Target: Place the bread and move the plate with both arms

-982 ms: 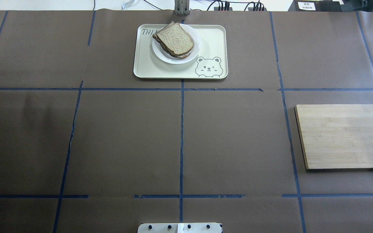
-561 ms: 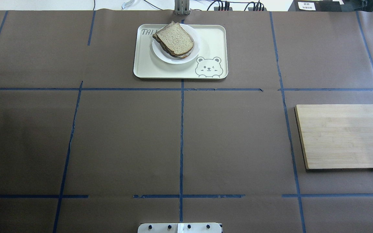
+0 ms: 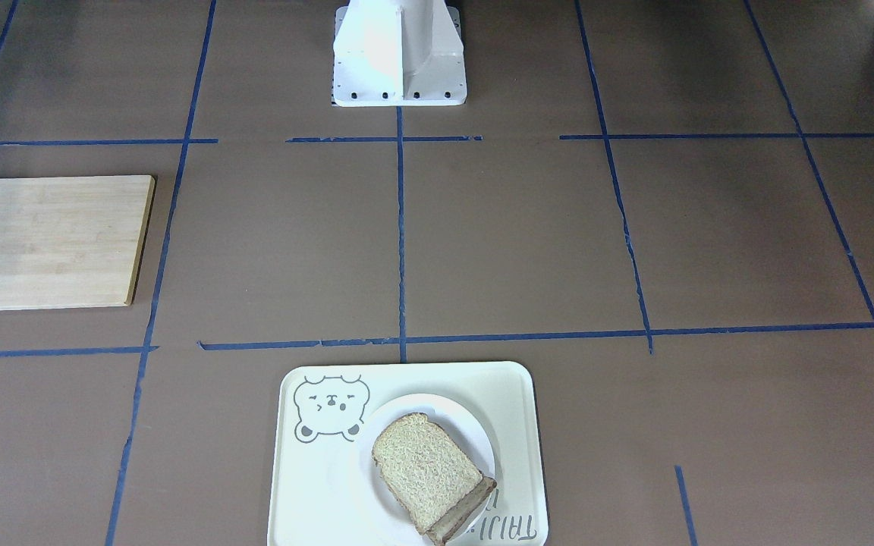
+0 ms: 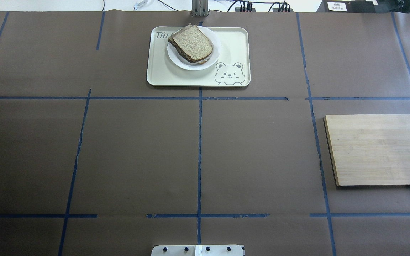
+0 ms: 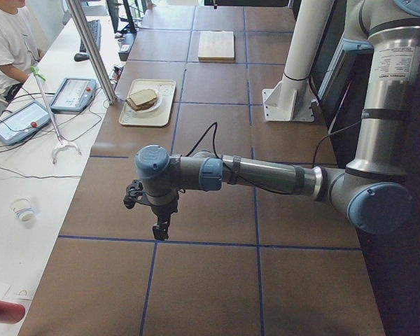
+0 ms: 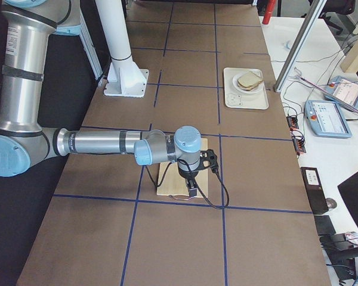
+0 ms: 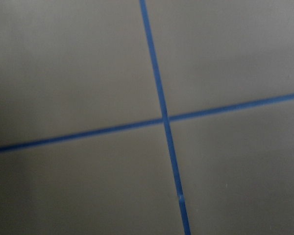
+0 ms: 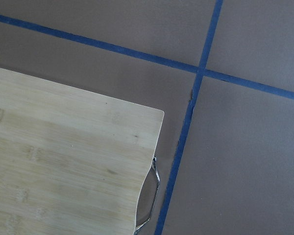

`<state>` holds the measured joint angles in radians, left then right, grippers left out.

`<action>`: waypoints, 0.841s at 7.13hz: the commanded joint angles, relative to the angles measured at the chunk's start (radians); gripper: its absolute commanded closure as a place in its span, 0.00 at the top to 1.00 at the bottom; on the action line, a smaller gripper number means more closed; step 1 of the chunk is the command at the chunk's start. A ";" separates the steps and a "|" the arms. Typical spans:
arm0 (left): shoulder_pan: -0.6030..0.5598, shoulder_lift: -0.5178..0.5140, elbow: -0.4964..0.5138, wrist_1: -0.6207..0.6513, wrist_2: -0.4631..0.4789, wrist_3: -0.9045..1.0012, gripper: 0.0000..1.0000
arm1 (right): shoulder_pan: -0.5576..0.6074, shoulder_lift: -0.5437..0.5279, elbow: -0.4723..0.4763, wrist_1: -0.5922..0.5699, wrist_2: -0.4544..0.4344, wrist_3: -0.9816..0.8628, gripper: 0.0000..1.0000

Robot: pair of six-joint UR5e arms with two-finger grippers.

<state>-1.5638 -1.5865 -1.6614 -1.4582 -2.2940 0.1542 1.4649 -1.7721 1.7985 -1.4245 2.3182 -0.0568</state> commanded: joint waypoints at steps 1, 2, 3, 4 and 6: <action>0.002 0.060 0.002 -0.001 -0.005 0.004 1.00 | 0.000 -0.001 -0.001 0.001 0.001 0.000 1.00; 0.001 0.069 -0.014 0.001 -0.005 0.004 1.00 | 0.000 -0.004 -0.001 0.001 0.000 0.000 1.00; 0.002 0.069 -0.012 -0.001 -0.004 0.004 1.00 | 0.000 -0.004 -0.002 0.001 -0.002 0.002 1.00; 0.002 0.069 -0.015 -0.001 -0.005 0.005 1.00 | 0.000 -0.004 -0.002 -0.001 -0.002 0.002 1.00; 0.005 0.069 -0.014 0.001 -0.002 0.007 1.00 | 0.000 -0.004 -0.007 -0.001 -0.002 0.003 1.00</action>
<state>-1.5605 -1.5176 -1.6756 -1.4584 -2.2986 0.1604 1.4649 -1.7763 1.7939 -1.4249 2.3164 -0.0549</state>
